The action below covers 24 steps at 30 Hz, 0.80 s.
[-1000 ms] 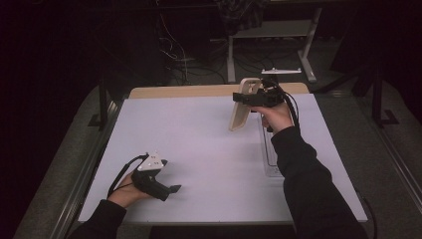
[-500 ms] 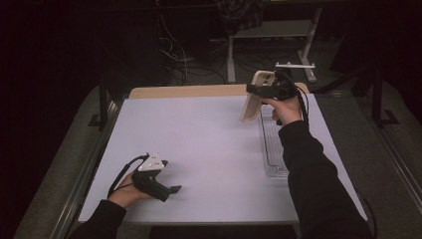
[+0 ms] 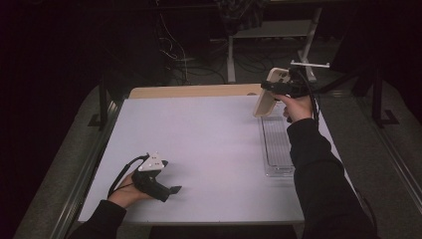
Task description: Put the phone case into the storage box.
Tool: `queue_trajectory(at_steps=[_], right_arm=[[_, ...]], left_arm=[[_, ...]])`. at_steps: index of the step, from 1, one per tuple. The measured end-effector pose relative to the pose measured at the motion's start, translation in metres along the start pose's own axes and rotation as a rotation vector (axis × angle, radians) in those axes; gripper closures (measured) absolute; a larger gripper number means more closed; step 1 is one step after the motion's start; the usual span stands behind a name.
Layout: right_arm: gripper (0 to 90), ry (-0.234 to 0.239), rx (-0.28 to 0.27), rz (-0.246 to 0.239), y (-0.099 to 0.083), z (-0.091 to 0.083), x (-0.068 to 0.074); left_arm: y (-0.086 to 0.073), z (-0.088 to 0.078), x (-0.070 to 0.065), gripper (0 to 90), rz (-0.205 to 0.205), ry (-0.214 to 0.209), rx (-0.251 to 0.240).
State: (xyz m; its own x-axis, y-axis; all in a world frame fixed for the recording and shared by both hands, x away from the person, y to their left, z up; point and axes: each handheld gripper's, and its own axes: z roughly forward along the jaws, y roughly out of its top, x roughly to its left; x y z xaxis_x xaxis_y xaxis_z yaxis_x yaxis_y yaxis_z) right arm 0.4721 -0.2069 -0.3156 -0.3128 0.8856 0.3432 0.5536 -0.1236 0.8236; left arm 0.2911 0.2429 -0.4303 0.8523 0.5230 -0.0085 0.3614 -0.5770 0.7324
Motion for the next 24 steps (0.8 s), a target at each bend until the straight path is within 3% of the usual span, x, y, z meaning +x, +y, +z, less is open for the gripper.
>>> queue_trajectory(at_steps=[13, 24], right_arm=[[7.6, -0.113, 0.021, -0.008, 0.0, 0.002, -0.017], [7.6, -0.175, 0.068, -0.007, -0.01, 0.008, -0.024]], left_arm=[[0.0, 0.0, -0.001, 0.0, -0.004, -0.001, -0.006], [0.0, 0.001, -0.002, 0.0, -0.004, -0.001, -0.005]])
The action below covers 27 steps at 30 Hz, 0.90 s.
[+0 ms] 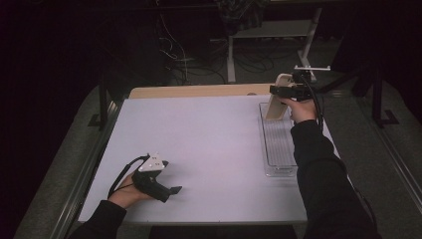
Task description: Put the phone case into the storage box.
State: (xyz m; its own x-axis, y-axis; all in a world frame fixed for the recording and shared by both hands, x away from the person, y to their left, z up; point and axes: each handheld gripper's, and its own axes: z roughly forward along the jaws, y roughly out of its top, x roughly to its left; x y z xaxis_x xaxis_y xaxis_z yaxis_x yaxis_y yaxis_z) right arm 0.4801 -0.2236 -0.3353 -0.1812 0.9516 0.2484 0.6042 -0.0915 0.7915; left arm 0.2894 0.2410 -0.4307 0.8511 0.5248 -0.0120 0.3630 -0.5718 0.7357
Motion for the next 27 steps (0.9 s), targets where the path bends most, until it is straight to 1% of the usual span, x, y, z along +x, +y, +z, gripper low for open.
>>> queue_trajectory(at_steps=[3, 5, 7, 9, 10, 12, 13, 14, 15, 16, 19, 21, 22, 23, 27], right_arm=[[7.6, -0.016, 0.011, -0.013, -0.002, 0.003, 0.0], [7.6, -0.029, 0.025, -0.019, -0.004, 0.005, 0.001], [7.6, -0.039, 0.033, -0.038, -0.005, 0.008, 0.002], [7.6, -0.052, 0.047, -0.042, -0.006, 0.01, 0.004], [7.6, -0.059, 0.05, -0.053, -0.006, 0.012, 0.004], [7.6, -0.066, 0.061, -0.054, -0.006, 0.015, 0.006], [7.6, -0.07, 0.067, -0.054, -0.007, 0.017, 0.007], [7.5, -0.075, 0.068, -0.064, -0.007, 0.018, 0.008], [7.6, -0.086, 0.075, -0.078, -0.007, 0.02, 0.008], [7.6, -0.09, 0.082, -0.084, -0.007, 0.022, 0.009], [7.5, -0.113, 0.103, -0.108, -0.006, 0.027, 0.012], [7.5, -0.118, 0.107, -0.125, -0.006, 0.029, 0.012], [7.5, -0.125, 0.114, -0.116, -0.006, 0.03, 0.013], [7.5, -0.135, 0.119, -0.129, -0.006, 0.032, 0.013], [7.4, -0.151, 0.141, -0.126, -0.006, 0.036, 0.014]], left_arm=[[0.0, 0.0, 0.0, 0.0, 0.014, -0.002, 0.008], [0.001, -0.001, 0.0, 0.0, 0.013, -0.001, 0.007], [0.001, -0.001, 0.001, 0.0, 0.028, 0.002, 0.014], [0.001, -0.002, 0.001, 0.0, 0.027, 0.001, 0.013], [0.001, -0.002, 0.001, 0.0, 0.028, 0.0, 0.014], [0.001, -0.001, 0.0, 0.0, 0.022, 0.0, 0.007], [0.002, -0.002, 0.0, 0.0, 0.028, 0.0, 0.008], [0.002, -0.002, 0.0, 0.0, 0.025, -0.002, 0.006], [0.002, -0.001, -0.001, 0.0, 0.011, -0.005, -0.004], [0.002, -0.001, -0.001, 0.0, 0.017, -0.005, 0.001], [0.002, -0.001, -0.001, 0.0, 0.015, -0.008, -0.001], [0.002, -0.001, -0.001, 0.0, 0.016, -0.009, -0.002], [0.003, -0.001, 0.0, 0.0, 0.027, -0.008, 0.006], [0.003, -0.001, -0.001, 0.0, 0.021, -0.009, 0.001], [0.003, -0.001, -0.001, 0.0, 0.027, -0.012, 0.001]])
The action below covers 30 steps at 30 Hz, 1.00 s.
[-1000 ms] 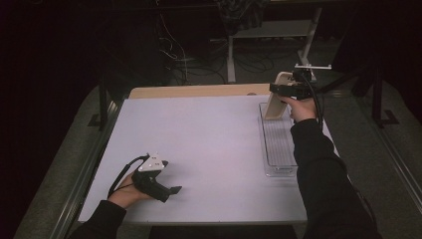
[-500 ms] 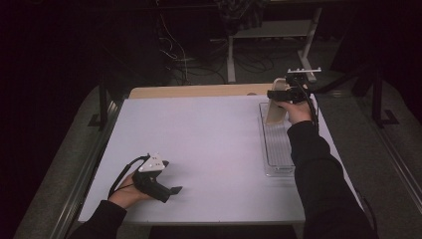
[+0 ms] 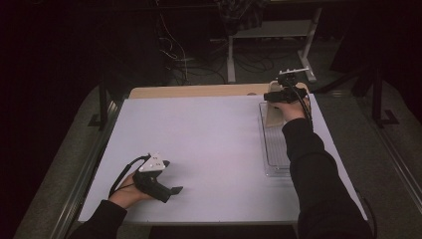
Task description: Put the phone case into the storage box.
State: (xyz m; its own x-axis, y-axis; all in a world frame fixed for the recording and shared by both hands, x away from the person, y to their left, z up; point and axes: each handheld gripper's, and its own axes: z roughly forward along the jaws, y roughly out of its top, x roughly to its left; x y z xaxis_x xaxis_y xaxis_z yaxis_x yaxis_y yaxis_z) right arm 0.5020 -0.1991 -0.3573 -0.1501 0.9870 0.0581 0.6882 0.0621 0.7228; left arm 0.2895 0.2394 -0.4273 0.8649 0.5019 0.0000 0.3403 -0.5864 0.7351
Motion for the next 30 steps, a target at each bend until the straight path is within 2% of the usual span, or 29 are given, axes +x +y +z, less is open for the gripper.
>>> queue_trajectory(at_steps=[4, 11, 17, 24, 29, 30], right_arm=[[7.4, -0.012, 0.015, -0.002, 0.002, 0.003, 0.002], [7.1, -0.041, 0.043, -0.033, 0.006, 0.009, 0.007], [6.9, -0.051, 0.056, -0.019, 0.009, 0.014, 0.008], [6.6, -0.067, 0.063, -0.028, 0.013, 0.022, 0.01], [6.4, -0.079, 0.067, 0.006, 0.015, 0.028, 0.009], [6.3, -0.082, 0.065, 0.001, 0.015, 0.029, 0.008]], left_arm=[[0.001, -0.001, 0.0, 0.0, -0.009, -0.002, -0.012], [0.001, -0.001, 0.0, 0.0, -0.013, -0.008, -0.015], [0.001, -0.001, 0.0, 0.0, -0.009, -0.013, -0.016], [0.002, -0.001, 0.001, 0.0, -0.011, -0.017, -0.02], [0.002, 0.0, 0.001, 0.0, -0.013, -0.019, -0.017], [0.002, -0.001, 0.001, 0.0, -0.005, -0.019, -0.017]])
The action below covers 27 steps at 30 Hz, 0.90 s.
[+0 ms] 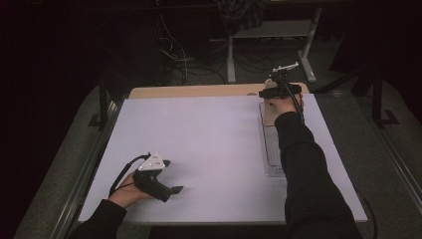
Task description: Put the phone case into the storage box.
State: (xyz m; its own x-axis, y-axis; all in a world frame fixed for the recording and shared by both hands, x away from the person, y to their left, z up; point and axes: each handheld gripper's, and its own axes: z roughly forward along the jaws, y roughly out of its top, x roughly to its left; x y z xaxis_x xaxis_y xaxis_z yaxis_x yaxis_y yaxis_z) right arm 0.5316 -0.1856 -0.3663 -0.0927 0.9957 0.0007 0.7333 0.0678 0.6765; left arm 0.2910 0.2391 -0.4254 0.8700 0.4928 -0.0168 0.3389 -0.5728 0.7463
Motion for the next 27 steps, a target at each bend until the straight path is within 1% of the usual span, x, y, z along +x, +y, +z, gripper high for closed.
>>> queue_trajectory(at_steps=[2, 7, 8, 13, 15, 17, 18, 20, 25, 26, 27], right_arm=[[6.3, 0.0, 0.002, 0.011, 0.0, 0.002, 0.001], [6.1, -0.008, 0.009, 0.009, 0.0, 0.007, 0.001], [6.1, -0.007, 0.011, 0.014, -0.001, 0.007, 0.002], [6.0, -0.012, 0.013, 0.008, -0.001, 0.01, 0.002], [5.9, -0.011, 0.011, 0.018, -0.001, 0.011, 0.003], [5.9, -0.014, 0.013, 0.016, -0.002, 0.012, 0.003], [5.9, -0.012, 0.015, 0.012, -0.002, 0.013, 0.003], [5.8, -0.017, 0.021, 0.001, -0.003, 0.014, 0.003], [5.6, -0.024, 0.028, 0.004, -0.004, 0.016, 0.005], [5.4, -0.026, 0.031, -0.001, -0.004, 0.017, 0.005], [5.3, -0.026, 0.035, 0.002, -0.004, 0.017, 0.005]], left_arm=[[0.0, 0.0, 0.0, 0.0, -0.005, -0.001, 0.0], [0.0, 0.0, 0.0, 0.0, -0.012, -0.002, -0.003], [0.0, 0.0, 0.0, 0.0, -0.009, -0.002, 0.001], [0.0, 0.0, 0.0, 0.0, -0.007, -0.003, 0.0], [0.0, 0.001, 0.0, 0.0, -0.006, -0.003, 0.002], [0.0, 0.001, 0.0, 0.0, -0.006, -0.003, 0.002], [0.0, 0.001, 0.0, 0.0, 0.001, -0.003, 0.003], [0.0, 0.001, 0.0, 0.0, 0.002, -0.003, 0.003], [0.0, 0.001, 0.0, 0.0, 0.003, -0.005, 0.007], [0.0, 0.001, 0.0, 0.0, 0.011, -0.007, 0.018], [0.0, 0.001, 0.0, 0.0, 0.013, -0.007, 0.017]])
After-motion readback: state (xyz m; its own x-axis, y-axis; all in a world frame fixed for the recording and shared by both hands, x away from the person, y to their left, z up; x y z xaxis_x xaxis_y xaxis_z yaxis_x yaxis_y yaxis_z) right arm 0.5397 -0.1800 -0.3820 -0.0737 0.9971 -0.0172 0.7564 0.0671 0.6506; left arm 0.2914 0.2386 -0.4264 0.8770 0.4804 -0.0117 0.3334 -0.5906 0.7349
